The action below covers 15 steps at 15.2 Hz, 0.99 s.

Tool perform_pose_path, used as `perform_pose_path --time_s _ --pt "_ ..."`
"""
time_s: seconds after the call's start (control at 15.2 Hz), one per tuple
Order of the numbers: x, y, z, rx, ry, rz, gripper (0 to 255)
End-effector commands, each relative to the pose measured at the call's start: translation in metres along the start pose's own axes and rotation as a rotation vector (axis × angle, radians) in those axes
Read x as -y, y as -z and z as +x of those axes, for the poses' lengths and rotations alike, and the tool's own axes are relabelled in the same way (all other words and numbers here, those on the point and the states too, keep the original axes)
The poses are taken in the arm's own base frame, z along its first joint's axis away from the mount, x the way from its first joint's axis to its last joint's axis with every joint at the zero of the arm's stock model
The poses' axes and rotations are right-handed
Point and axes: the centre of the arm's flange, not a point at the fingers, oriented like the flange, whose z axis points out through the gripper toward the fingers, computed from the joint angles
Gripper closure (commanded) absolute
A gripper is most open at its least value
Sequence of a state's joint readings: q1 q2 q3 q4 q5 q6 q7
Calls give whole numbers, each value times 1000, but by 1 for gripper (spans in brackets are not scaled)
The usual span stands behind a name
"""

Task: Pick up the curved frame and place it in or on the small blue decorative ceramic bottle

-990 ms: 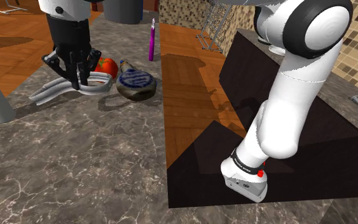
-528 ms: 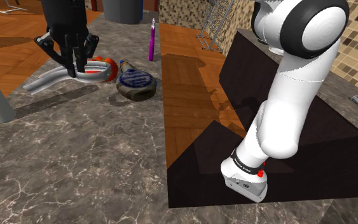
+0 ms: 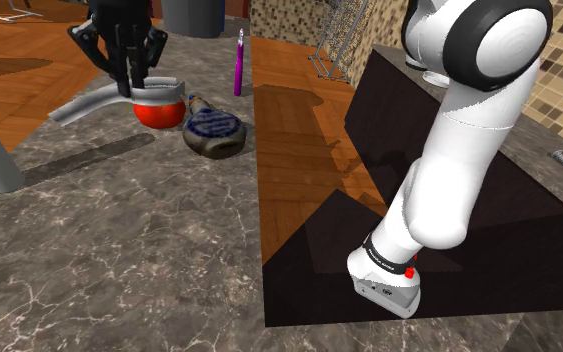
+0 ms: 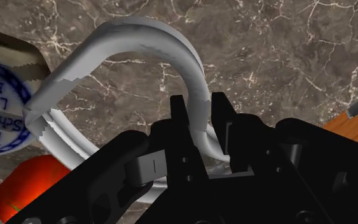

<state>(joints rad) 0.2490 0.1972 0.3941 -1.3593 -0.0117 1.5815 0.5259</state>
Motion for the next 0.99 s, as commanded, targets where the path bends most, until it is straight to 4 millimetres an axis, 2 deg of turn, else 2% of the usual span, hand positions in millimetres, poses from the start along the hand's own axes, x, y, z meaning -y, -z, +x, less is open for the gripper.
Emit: perform_pose_path --time_s 0.0,0.92 --pt "-23 3 1 0 1 0 255" --pt "-205 34 7 0 1 0 255"
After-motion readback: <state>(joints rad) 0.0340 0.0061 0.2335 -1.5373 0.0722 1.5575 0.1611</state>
